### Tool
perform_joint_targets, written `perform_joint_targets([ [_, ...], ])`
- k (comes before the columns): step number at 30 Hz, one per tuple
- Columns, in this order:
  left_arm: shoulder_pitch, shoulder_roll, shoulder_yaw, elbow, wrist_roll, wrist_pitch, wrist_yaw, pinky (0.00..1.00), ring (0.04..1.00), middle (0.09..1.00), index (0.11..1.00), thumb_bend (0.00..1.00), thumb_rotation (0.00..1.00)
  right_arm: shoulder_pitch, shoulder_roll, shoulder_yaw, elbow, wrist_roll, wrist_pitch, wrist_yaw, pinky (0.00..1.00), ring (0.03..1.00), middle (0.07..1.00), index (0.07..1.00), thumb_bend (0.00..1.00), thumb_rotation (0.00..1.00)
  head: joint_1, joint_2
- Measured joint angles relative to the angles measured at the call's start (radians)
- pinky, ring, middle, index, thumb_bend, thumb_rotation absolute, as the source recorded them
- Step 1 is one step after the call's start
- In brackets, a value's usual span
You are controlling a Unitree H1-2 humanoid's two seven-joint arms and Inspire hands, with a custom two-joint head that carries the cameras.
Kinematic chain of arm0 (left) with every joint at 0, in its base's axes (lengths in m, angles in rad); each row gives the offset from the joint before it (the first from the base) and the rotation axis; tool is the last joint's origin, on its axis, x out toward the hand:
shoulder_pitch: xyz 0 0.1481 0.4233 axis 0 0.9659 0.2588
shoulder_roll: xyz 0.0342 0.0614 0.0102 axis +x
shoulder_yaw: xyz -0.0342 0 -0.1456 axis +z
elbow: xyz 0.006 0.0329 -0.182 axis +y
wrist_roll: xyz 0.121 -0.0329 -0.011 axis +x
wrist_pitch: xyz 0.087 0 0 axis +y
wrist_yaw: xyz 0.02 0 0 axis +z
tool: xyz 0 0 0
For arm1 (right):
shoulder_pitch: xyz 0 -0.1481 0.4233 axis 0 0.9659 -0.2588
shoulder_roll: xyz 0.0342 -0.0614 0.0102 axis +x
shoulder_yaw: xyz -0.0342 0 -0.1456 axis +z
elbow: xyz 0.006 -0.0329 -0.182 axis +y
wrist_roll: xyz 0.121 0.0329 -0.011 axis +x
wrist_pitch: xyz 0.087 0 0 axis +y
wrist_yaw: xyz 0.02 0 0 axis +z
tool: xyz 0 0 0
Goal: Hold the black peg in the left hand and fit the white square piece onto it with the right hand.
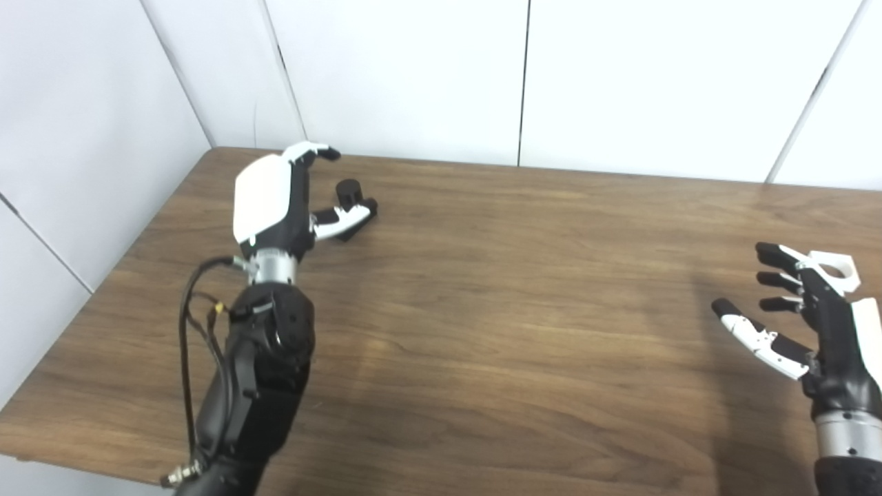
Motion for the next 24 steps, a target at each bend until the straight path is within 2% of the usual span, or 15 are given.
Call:
perform_joint_targets([
  [3, -0.033, 0.020, 0.000, 0.023, 0.026, 0.010, -0.024, 0.63, 0.795, 0.848, 0.692, 0.78, 0.35, 0.001, 0.000, 0.002, 0.002, 0.000, -0.004, -0.001, 0.61, 0.744, 0.790, 0.779, 0.53, 0.26, -0.005, 0.000],
  [7, -0.063, 0.023, 0.000, 0.067, 0.047, 0.012, -0.043, 0.62, 0.804, 0.851, 0.685, 0.78, 0.33, 0.001, 0.002, 0.002, 0.004, -0.001, -0.009, -0.004, 0.61, 0.744, 0.792, 0.780, 0.54, 0.26, -0.012, 0.000],
  [10, -0.080, 0.029, -0.005, 0.126, 0.050, 0.010, -0.039, 0.64, 0.798, 0.853, 0.684, 0.79, 0.35, 0.002, 0.004, 0.004, 0.004, -0.004, -0.010, -0.005, 0.62, 0.754, 0.795, 0.786, 0.54, 0.27, -0.018, 0.000],
  [14, -0.089, 0.055, -0.040, 0.230, 0.064, 0.008, -0.037, 0.65, 0.810, 0.853, 0.684, 0.82, 0.38, 0.005, 0.002, 0.002, 0.004, -0.006, -0.015, -0.005, 0.61, 0.749, 0.794, 0.791, 0.53, 0.27, -0.021, 0.003],
  [17, -0.101, 0.069, -0.066, 0.282, 0.086, 0.009, -0.047, 0.72, 0.836, 0.866, 0.687, 0.83, 0.41, 0.005, 0.001, 0.002, 0.004, -0.011, -0.015, -0.005, 0.61, 0.751, 0.797, 0.789, 0.53, 0.27, -0.023, 0.003],
  [21, -0.147, 0.089, -0.082, 0.316, 0.155, 0.014, -0.134, 0.80, 0.878, 0.887, 0.691, 0.83, 0.45, 0.007, 0.002, 0.000, 0.004, -0.009, -0.015, -0.005, 0.62, 0.751, 0.797, 0.788, 0.53, 0.25, -0.025, 0.006],
  [24, -0.202, 0.117, -0.106, 0.345, 0.225, 0.014, -0.252, 0.83, 0.883, 0.886, 0.669, 0.86, 0.45, 0.007, 0.002, 0.001, 0.004, -0.009, -0.015, -0.004, 0.62, 0.751, 0.792, 0.788, 0.53, 0.24, -0.028, 0.008],
])
